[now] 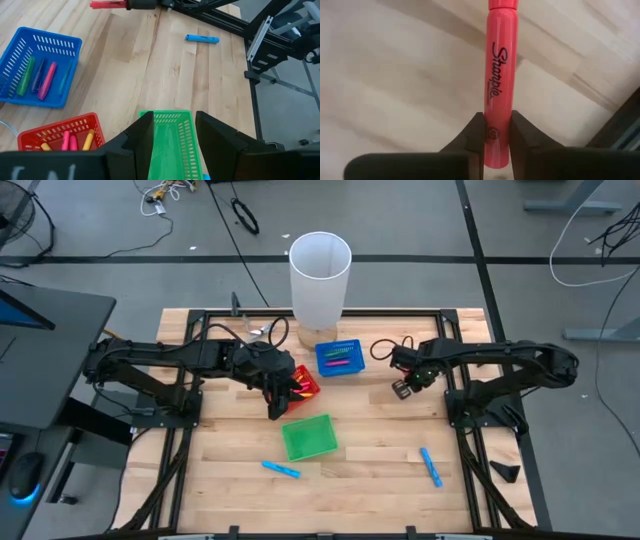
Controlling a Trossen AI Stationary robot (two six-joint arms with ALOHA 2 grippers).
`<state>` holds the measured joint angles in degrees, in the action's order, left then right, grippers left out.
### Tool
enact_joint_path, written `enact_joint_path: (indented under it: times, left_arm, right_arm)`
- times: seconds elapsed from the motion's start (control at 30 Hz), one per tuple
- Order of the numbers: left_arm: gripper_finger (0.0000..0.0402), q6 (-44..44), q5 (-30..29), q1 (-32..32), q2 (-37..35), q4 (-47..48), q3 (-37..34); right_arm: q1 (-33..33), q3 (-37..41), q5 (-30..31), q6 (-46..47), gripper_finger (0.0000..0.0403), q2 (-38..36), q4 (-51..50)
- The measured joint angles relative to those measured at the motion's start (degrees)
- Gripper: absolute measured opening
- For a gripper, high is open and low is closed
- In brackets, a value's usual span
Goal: Pick & Place Markers
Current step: Put the pink highlighter into the green bin
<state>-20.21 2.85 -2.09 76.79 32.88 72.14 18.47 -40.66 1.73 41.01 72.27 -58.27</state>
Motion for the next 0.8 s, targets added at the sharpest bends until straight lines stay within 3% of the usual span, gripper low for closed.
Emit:
enact_joint_path:
  times: [0.3, 0.5, 0.67, 0.8]
  left_arm:
    - [0.0151, 0.0, 0.0, 0.0, 0.0, -0.03, 0.0]
    - [0.0151, -0.03, 0.0, -0.01, 0.0, -0.06, 0.0]
    - [0.0151, -0.07, 0.0, 0.0, 0.0, -0.07, 0.0]
    - [0.0151, -0.07, 0.0, -0.02, 0.0, -0.24, 0.0]
  right_arm:
    - [-10.78, -14.47, 0.05, 4.9, 0.0045, -0.05, -13.66]
    - [-17.52, -19.7, -1.97, 9.64, 0.0045, -0.1, -15.92]
    - [-21.96, -20.16, -1.6, 12.54, 0.0045, -0.11, -14.05]
    - [-23.63, -20.16, 0.95, 10.33, 0.0045, -0.11, -5.74]
